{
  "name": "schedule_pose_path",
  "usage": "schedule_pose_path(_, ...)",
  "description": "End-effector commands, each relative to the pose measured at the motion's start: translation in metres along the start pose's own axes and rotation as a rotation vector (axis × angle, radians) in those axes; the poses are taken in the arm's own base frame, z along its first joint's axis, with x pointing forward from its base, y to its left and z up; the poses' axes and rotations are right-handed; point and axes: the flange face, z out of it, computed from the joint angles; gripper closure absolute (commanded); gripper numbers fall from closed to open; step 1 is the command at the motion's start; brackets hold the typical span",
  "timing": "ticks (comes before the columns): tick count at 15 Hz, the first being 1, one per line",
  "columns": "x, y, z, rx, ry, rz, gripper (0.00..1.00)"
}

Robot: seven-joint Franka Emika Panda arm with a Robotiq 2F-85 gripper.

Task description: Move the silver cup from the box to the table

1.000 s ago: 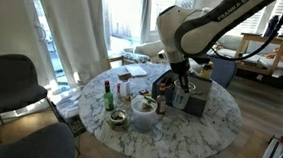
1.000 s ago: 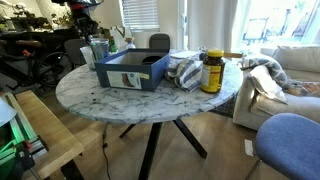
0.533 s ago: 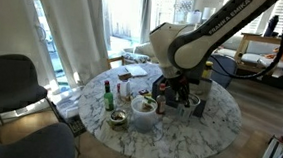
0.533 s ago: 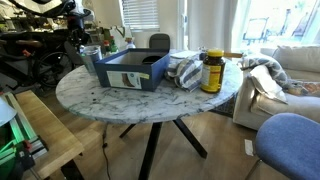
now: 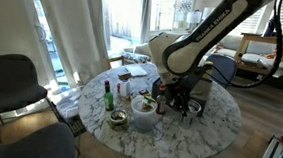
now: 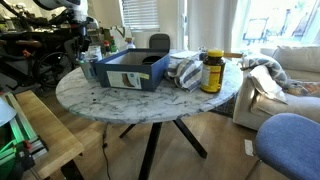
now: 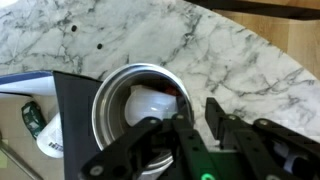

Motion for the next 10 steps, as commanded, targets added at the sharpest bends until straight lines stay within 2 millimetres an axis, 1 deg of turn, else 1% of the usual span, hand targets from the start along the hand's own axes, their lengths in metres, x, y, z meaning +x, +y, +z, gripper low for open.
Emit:
schedule_pose_path(1,-0.014,0.011,-0.012,-0.014,0.082,-0.017,0.40)
schedule_pose_path(4,-0.044,0.005,-0.037,-0.130,0.159,-0.138,0.16)
schedule_pose_path(6,-0.064,0.001,-0.050,-0.193,0.197,-0.211,0.03)
schedule_pose_path(7,-0.070,0.000,-0.056,-0.218,0.218,-0.253,0.00)
schedule_pose_path(8,-0.074,0.000,-0.060,-0.246,0.232,-0.295,0.00)
schedule_pose_path(9,-0.052,-0.003,-0.058,-0.186,0.207,-0.227,0.00)
schedule_pose_path(10,-0.057,-0.003,-0.062,-0.192,0.221,-0.233,0.00)
